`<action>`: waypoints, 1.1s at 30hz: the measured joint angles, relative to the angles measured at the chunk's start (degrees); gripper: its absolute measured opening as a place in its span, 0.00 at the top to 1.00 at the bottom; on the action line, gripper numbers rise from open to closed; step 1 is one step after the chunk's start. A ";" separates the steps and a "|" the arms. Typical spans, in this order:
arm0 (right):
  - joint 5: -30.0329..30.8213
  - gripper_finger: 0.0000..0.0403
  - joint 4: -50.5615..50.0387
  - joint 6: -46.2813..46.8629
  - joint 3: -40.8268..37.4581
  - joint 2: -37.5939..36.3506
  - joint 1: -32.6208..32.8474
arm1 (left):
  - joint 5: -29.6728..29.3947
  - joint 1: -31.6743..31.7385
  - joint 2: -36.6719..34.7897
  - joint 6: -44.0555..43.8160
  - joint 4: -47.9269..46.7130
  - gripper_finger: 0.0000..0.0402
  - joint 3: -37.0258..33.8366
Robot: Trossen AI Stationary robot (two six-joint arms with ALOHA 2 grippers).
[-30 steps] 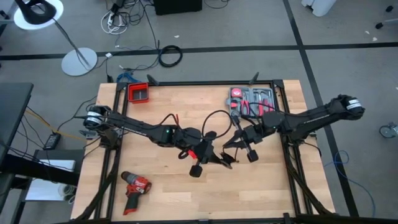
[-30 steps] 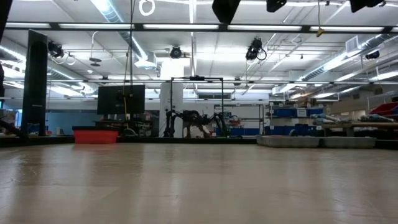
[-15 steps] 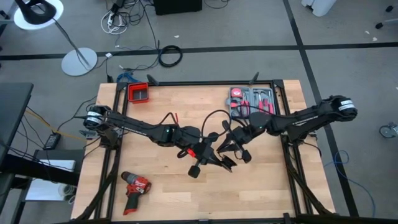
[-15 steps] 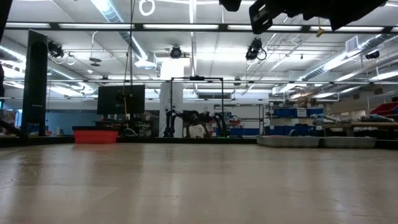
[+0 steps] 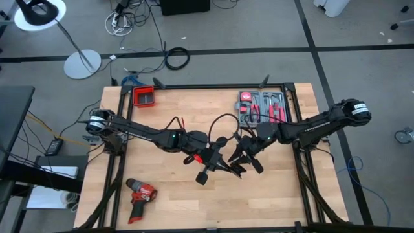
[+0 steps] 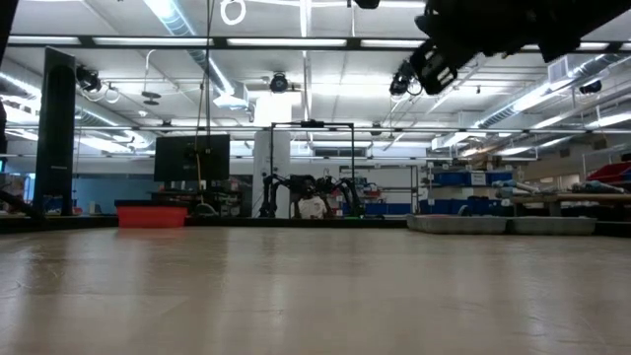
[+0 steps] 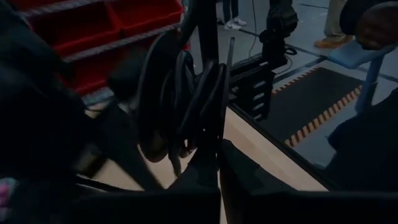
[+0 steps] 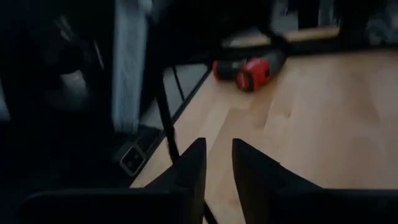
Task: Coil cords
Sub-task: Coil the black wire onto the black spool
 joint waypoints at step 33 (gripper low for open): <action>2.77 0.81 -1.26 2.25 -1.83 -14.21 14.71 | -4.88 -0.20 -1.66 -0.71 -3.13 1.00 0.11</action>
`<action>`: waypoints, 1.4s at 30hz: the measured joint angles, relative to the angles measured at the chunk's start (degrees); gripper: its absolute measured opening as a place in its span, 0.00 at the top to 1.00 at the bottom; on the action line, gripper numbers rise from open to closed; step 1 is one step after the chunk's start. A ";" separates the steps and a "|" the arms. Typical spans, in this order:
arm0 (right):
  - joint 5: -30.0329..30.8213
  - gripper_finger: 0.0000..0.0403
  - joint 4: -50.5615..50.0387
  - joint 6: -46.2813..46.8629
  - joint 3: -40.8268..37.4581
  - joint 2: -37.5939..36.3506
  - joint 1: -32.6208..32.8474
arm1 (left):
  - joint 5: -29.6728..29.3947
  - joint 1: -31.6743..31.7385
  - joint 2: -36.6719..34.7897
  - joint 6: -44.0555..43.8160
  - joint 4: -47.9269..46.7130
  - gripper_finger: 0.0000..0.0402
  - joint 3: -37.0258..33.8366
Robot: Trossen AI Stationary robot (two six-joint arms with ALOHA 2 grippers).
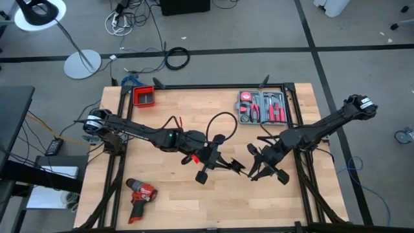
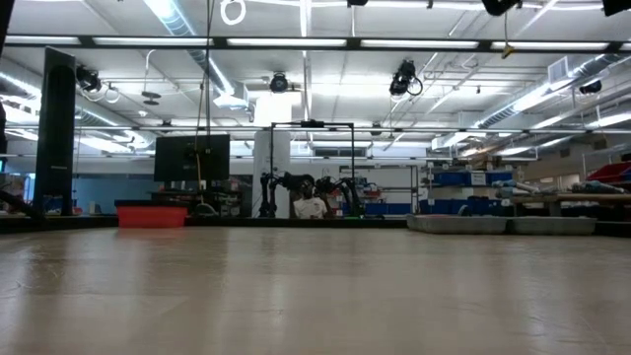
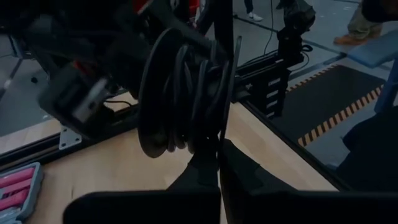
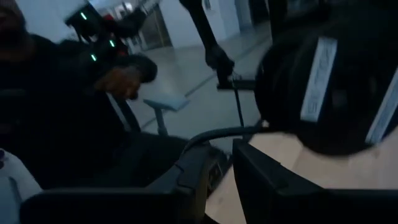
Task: Coil cords
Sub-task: Coil the black wire onto the black spool
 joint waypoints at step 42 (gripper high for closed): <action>-3.79 0.66 -8.44 3.70 4.59 2.82 -4.02 | -3.50 -0.57 0.04 -0.20 -6.53 1.00 -0.11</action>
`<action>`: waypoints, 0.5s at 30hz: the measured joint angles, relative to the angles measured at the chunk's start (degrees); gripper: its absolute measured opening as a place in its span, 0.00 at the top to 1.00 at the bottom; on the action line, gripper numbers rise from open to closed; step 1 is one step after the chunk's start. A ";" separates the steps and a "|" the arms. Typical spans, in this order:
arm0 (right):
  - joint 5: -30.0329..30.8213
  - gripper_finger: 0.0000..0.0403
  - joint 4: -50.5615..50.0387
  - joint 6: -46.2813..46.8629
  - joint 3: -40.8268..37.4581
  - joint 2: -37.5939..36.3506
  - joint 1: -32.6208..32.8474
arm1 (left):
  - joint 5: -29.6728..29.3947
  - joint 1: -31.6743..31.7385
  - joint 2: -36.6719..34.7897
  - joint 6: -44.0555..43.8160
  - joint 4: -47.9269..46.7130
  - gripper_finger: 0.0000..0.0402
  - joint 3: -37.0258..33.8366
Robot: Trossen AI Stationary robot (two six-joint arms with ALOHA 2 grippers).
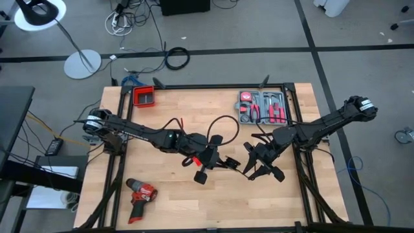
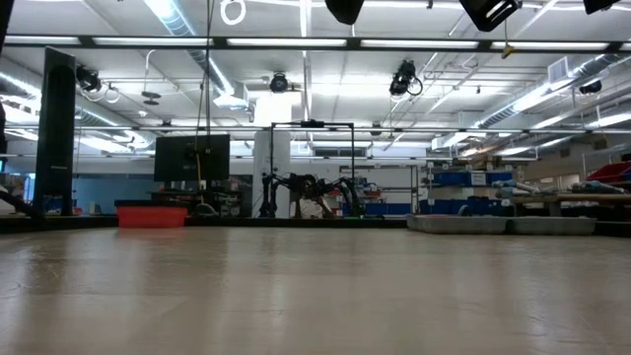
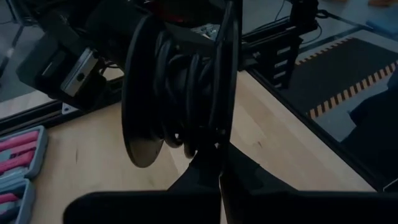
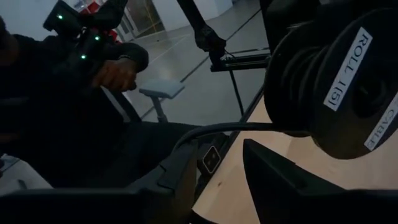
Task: Coil cords
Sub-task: Coil the black wire onto the black spool
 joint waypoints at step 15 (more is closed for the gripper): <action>-2.21 0.62 6.69 0.52 -0.02 -0.44 0.09 | -0.84 -0.44 0.15 0.42 -4.32 1.00 0.00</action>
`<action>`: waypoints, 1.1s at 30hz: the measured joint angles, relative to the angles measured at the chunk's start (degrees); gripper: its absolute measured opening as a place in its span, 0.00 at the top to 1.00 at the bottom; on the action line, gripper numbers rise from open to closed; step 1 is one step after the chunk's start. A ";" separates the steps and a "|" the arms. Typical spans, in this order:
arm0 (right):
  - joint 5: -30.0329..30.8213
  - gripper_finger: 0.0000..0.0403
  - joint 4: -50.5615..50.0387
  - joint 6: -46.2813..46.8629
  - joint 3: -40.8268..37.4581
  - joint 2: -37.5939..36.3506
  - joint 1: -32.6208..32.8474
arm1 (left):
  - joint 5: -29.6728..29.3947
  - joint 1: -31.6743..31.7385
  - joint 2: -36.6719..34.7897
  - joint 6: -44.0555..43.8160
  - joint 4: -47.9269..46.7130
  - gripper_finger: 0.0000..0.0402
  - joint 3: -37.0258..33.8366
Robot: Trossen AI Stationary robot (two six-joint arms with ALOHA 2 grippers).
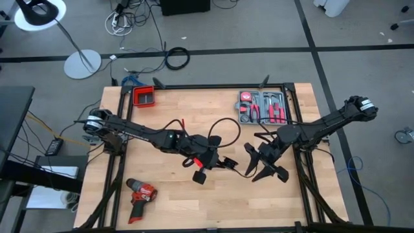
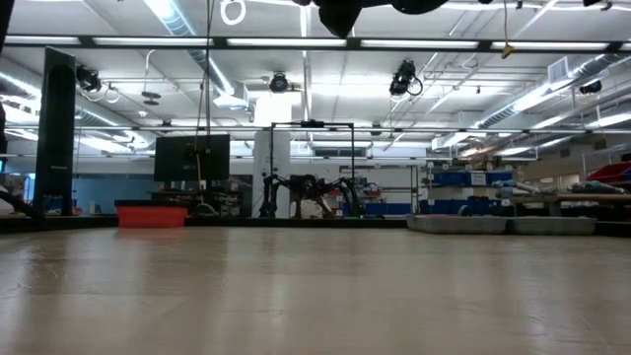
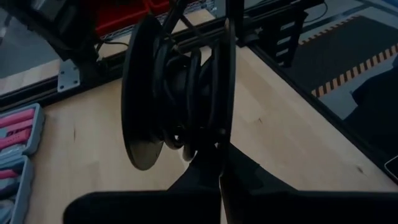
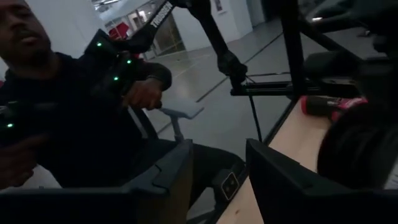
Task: Coil cords
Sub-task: Coil the black wire onto the black spool
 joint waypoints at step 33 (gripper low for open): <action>18.02 0.56 -22.87 -2.39 -0.02 -8.58 -1.23 | -0.05 -1.23 -0.09 -1.41 -3.28 1.00 0.00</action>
